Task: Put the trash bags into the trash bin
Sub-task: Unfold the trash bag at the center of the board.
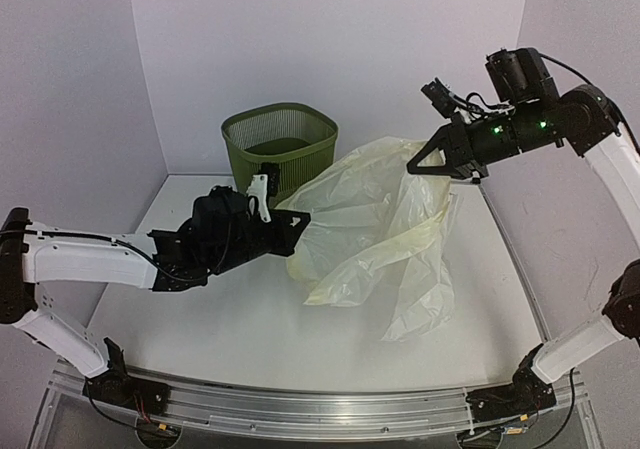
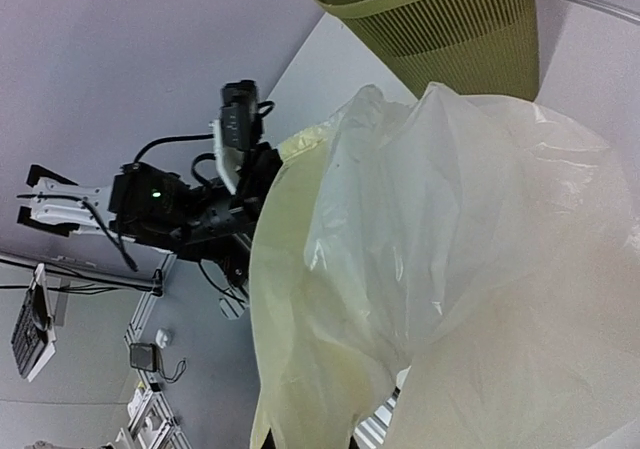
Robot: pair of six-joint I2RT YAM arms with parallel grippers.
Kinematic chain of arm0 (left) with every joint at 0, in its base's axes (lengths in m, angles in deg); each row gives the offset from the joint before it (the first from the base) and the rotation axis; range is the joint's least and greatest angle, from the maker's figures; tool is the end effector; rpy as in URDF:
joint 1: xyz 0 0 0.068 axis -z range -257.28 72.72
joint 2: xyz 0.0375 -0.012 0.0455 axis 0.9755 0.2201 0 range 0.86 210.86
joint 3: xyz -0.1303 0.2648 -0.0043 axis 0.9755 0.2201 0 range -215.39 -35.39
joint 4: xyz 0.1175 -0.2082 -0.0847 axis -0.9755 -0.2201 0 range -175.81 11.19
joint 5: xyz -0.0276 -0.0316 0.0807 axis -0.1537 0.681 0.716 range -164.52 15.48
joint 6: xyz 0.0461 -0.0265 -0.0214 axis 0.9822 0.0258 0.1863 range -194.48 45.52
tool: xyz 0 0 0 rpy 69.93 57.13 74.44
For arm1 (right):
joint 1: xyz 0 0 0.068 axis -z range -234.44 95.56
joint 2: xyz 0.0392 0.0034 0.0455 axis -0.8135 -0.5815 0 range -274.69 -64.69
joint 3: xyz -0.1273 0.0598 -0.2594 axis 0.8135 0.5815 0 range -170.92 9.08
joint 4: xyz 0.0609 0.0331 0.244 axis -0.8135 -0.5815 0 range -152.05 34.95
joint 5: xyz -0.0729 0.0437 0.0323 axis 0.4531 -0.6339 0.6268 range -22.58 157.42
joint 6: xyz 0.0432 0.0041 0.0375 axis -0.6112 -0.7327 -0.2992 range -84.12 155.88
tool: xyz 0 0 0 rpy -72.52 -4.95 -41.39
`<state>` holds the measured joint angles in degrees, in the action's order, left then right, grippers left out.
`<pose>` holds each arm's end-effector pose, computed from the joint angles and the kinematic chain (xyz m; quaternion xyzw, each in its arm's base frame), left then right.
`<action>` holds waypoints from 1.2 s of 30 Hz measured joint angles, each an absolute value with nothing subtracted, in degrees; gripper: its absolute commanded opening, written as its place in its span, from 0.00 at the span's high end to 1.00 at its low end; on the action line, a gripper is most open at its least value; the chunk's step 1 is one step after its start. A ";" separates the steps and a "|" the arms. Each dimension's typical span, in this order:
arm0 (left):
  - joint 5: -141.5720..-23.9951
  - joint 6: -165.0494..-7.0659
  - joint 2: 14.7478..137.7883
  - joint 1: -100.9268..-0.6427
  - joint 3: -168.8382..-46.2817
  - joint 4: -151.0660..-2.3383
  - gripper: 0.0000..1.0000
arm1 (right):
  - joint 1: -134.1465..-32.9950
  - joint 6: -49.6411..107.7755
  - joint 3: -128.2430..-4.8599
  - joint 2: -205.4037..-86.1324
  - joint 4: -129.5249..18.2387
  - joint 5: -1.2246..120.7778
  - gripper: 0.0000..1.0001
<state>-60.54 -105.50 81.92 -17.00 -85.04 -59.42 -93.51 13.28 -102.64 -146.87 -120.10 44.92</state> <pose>0.1670 -0.2727 0.3013 0.1208 0.7658 -0.3805 0.5042 0.1828 0.1684 0.5019 -0.2133 0.8502 0.3790 0.2966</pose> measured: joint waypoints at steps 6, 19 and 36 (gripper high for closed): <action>-59.50 -99.66 79.40 -16.97 -93.59 -63.09 1.00 | -93.58 16.36 -102.79 -148.64 -120.37 64.60 1.00; -56.78 -94.22 78.90 -17.20 -102.12 -74.73 0.00 | -93.34 20.25 -100.93 -152.37 -120.09 73.40 1.00; -77.88 -104.70 77.87 -29.12 -75.72 -63.73 0.00 | -93.36 16.66 -107.27 -152.06 -118.90 50.98 1.00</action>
<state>-77.88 -104.70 77.87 -29.12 -75.72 -63.73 -93.36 16.66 -107.27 -152.06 -118.90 50.98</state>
